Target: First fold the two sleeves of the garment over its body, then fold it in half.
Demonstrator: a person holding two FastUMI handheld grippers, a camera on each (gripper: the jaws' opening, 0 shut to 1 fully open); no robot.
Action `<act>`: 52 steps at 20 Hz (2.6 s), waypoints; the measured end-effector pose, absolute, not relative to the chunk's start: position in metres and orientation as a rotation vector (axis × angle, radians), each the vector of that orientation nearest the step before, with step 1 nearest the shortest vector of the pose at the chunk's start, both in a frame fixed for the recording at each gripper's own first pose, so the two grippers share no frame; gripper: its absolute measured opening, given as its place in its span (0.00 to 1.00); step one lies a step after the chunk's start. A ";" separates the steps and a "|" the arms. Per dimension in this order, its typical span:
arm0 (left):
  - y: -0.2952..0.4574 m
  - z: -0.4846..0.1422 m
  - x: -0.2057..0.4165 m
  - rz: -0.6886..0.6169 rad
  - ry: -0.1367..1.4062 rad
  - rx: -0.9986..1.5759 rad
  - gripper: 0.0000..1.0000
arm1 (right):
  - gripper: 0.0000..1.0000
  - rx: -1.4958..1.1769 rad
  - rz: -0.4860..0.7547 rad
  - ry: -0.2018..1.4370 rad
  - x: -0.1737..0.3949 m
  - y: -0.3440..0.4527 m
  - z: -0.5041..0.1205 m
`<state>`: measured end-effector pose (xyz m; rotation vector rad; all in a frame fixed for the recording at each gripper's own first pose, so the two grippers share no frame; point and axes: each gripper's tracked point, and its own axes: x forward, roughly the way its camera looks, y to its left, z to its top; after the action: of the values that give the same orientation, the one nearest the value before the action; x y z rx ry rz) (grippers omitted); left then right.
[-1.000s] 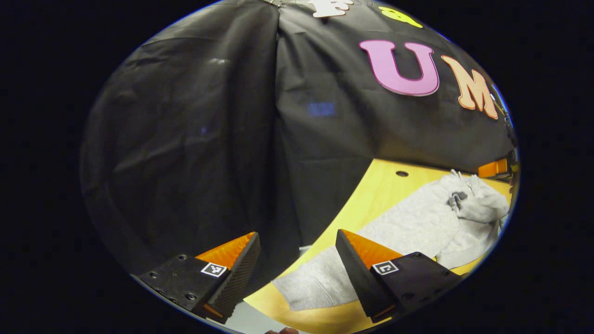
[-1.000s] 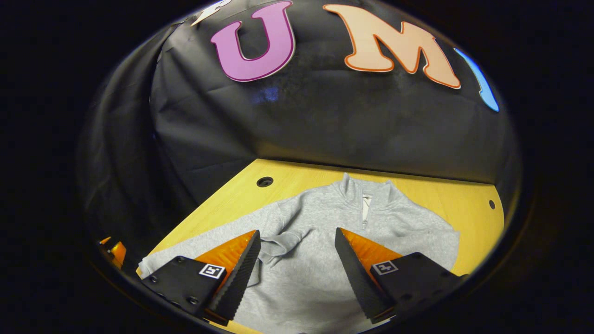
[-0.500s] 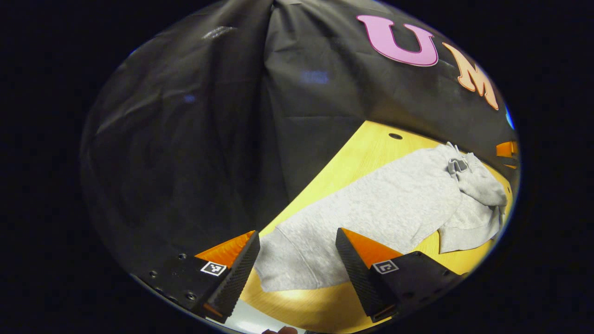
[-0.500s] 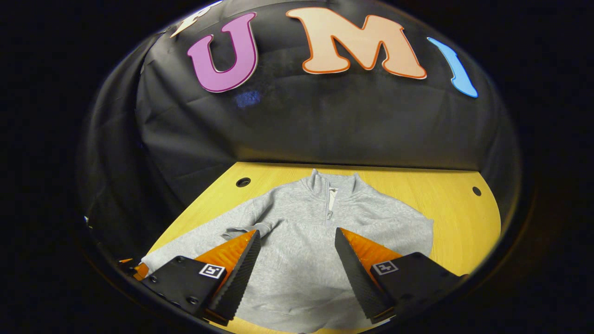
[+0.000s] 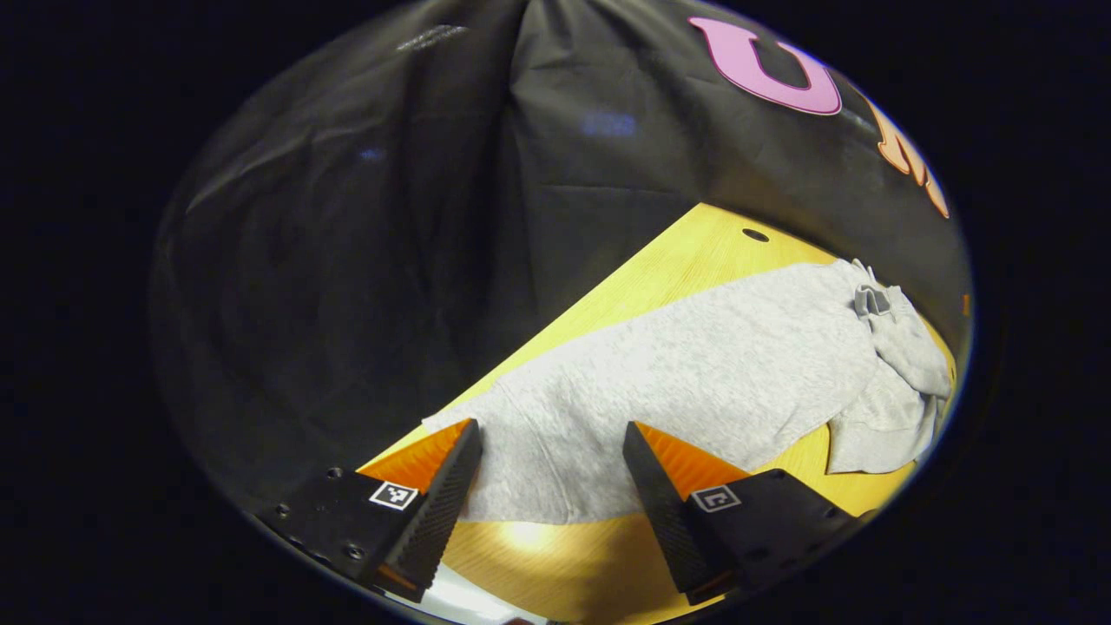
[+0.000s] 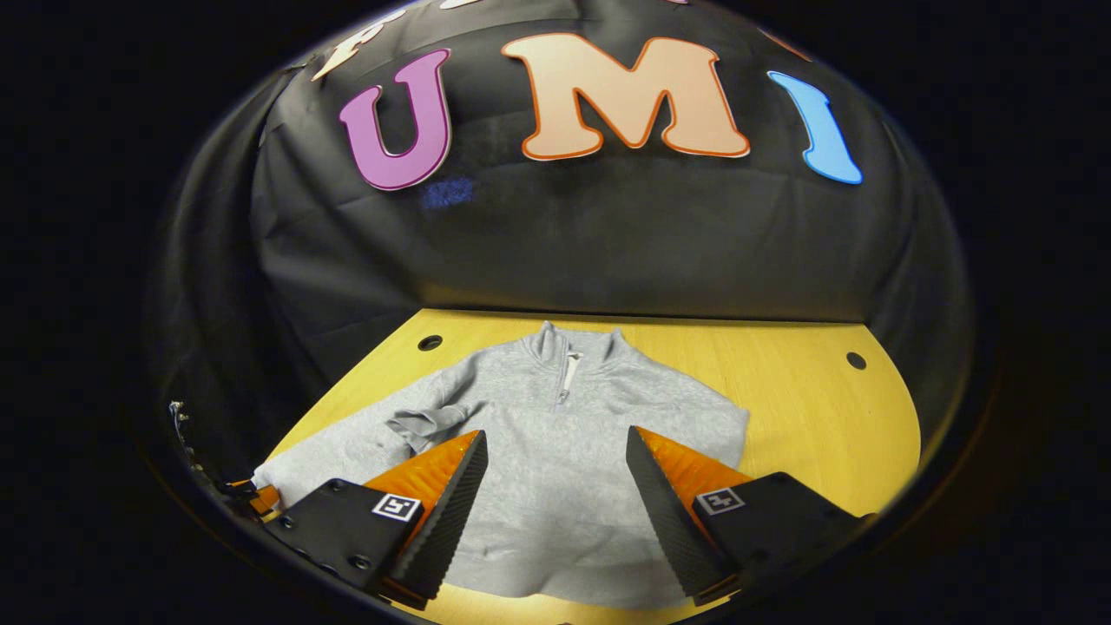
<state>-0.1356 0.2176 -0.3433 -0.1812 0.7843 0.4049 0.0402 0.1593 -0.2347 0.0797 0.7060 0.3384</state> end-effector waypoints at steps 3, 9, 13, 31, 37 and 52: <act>0.205 -0.343 -0.132 0.364 0.803 -0.169 0.76 | 0.99 0.098 0.330 0.705 0.031 0.134 -0.230; 0.189 -0.343 -0.121 0.404 0.829 -0.139 0.04 | 0.99 0.089 0.323 0.699 0.010 0.090 -0.236; 0.181 -0.324 -0.096 0.375 0.807 -0.174 0.00 | 0.96 0.105 0.303 0.711 0.004 0.072 -0.239; 0.081 -0.197 0.066 0.114 0.579 -0.146 0.00 | 0.99 0.102 0.135 0.676 -0.014 -0.019 -0.235; 0.014 -0.175 0.099 -0.003 0.545 -0.134 0.00 | 0.99 0.106 0.077 0.691 -0.032 -0.054 -0.238; -0.184 -0.137 0.122 -0.288 0.484 -0.079 0.00 | 0.99 0.105 0.010 0.703 -0.070 -0.125 -0.242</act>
<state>0.1222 -0.1836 -0.1369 -0.0789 0.4841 -0.2881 -0.0702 -0.1248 -0.2417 0.1054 0.7034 0.0099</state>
